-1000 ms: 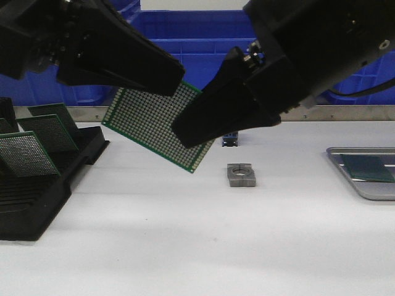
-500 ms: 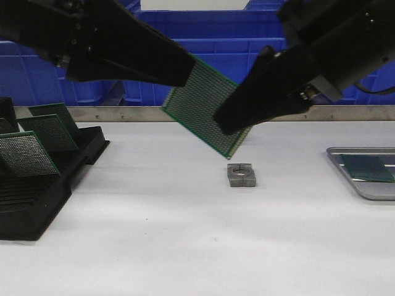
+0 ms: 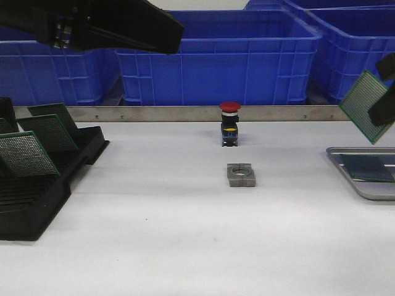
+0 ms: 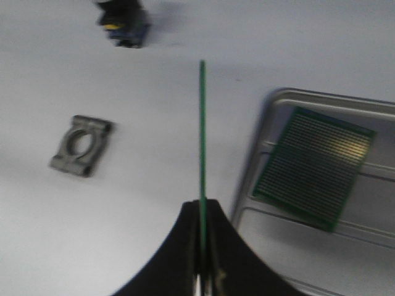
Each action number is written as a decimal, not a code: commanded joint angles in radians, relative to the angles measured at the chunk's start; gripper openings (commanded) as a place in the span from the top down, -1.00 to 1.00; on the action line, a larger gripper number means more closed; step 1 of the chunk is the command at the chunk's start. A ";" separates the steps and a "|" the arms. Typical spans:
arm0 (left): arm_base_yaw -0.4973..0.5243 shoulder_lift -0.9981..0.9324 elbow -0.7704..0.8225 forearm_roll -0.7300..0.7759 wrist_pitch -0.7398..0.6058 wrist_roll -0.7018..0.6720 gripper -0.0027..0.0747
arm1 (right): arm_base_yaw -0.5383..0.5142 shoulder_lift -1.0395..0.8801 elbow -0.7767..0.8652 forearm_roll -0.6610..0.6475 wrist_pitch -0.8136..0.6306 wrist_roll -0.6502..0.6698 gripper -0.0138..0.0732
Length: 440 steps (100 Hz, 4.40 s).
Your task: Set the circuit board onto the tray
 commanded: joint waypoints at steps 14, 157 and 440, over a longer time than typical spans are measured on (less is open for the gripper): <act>0.005 -0.035 -0.026 -0.069 0.055 -0.003 -0.45 | -0.039 0.103 -0.034 0.150 -0.105 0.011 0.82; 0.309 -0.443 0.037 0.091 -0.432 -0.145 0.98 | -0.039 -0.570 0.151 0.129 -0.028 -0.098 0.82; 0.354 -1.355 0.855 1.422 -0.840 -1.800 0.98 | -0.039 -1.482 0.505 0.131 0.039 -0.099 0.82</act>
